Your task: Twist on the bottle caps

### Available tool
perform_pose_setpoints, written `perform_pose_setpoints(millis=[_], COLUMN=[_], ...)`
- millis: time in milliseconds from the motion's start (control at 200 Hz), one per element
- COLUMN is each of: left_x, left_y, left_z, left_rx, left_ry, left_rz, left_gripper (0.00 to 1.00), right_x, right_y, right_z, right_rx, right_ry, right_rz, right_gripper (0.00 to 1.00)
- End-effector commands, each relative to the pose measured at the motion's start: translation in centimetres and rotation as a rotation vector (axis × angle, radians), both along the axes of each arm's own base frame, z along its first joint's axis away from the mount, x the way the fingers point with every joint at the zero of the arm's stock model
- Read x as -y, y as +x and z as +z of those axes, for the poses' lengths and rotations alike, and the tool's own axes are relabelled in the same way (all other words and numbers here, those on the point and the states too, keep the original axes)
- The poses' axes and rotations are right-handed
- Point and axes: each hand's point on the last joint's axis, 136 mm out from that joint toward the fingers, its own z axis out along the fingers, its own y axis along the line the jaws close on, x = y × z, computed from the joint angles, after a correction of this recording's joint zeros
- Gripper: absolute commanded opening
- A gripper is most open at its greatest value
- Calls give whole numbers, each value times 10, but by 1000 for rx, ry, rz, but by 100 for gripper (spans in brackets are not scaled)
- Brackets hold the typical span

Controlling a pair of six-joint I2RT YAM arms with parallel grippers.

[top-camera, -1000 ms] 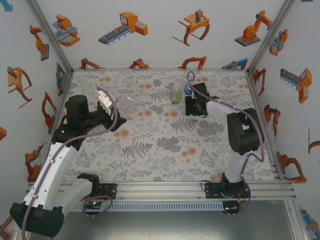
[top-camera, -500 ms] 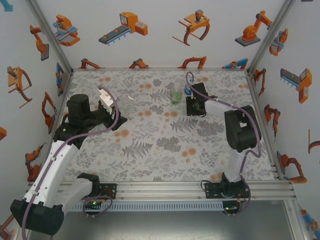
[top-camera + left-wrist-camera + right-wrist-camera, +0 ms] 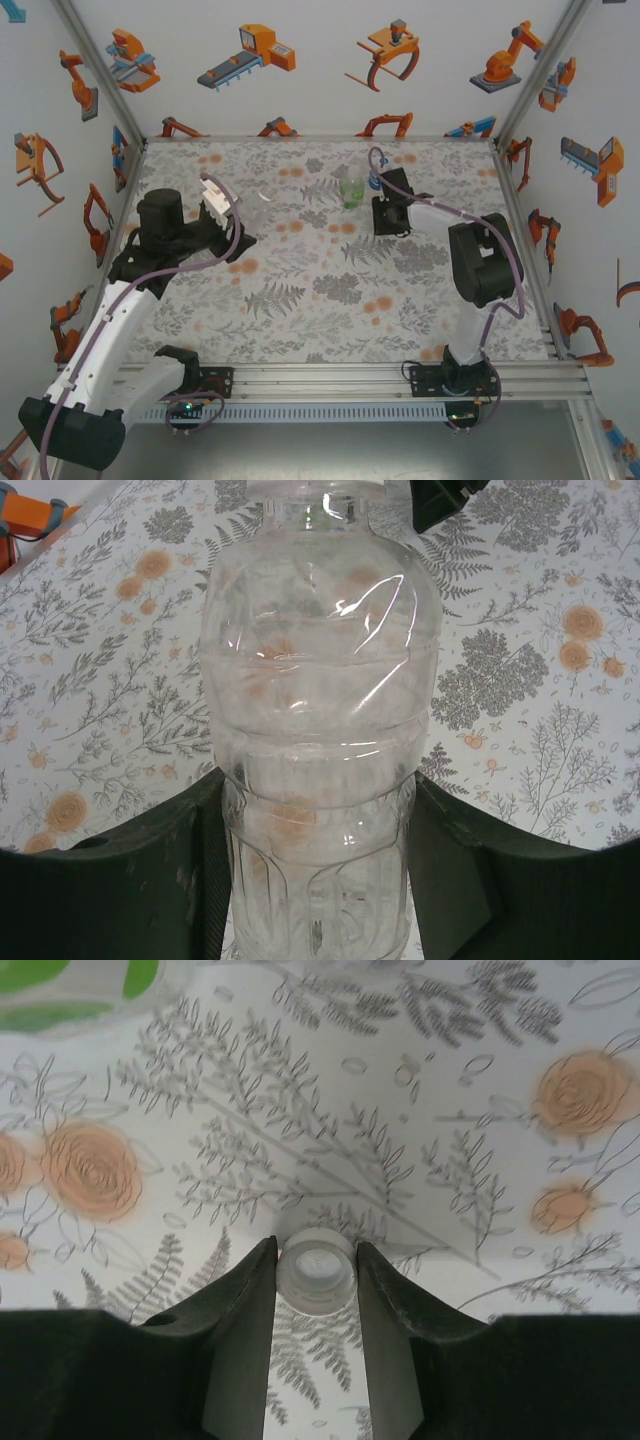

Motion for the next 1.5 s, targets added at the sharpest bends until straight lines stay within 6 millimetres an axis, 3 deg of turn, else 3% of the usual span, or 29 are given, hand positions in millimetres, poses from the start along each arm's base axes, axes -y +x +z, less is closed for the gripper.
perform_pose_setpoints(millis=[0,381,646,936,1177,1497], left_x=[1,1,5,9,11,11], left_y=[-2,-22,-32,-27,-23,-23], left_z=[7,2,-1,-3,-6,-7], left_rx=[23,12,44,41,35,32], left_ry=[15,76,74,74,75,79], left_rz=[-3,-9,-26,-22,-24,-22], left_gripper=[6,7,9,11,12,14], right_x=[-8,-65,-90,-98,-95,-100], right_y=[-24,-121,-166,-184,-179,-177], right_z=[15,20,13,-6,-13,1], right_rx=[-11,-55,-80,-102,-81,-47], right_ry=[-10,15,5,-8,-47,-21], right_rz=[19,128,171,173,159,159], right_gripper=[35,35,36,37,43,48])
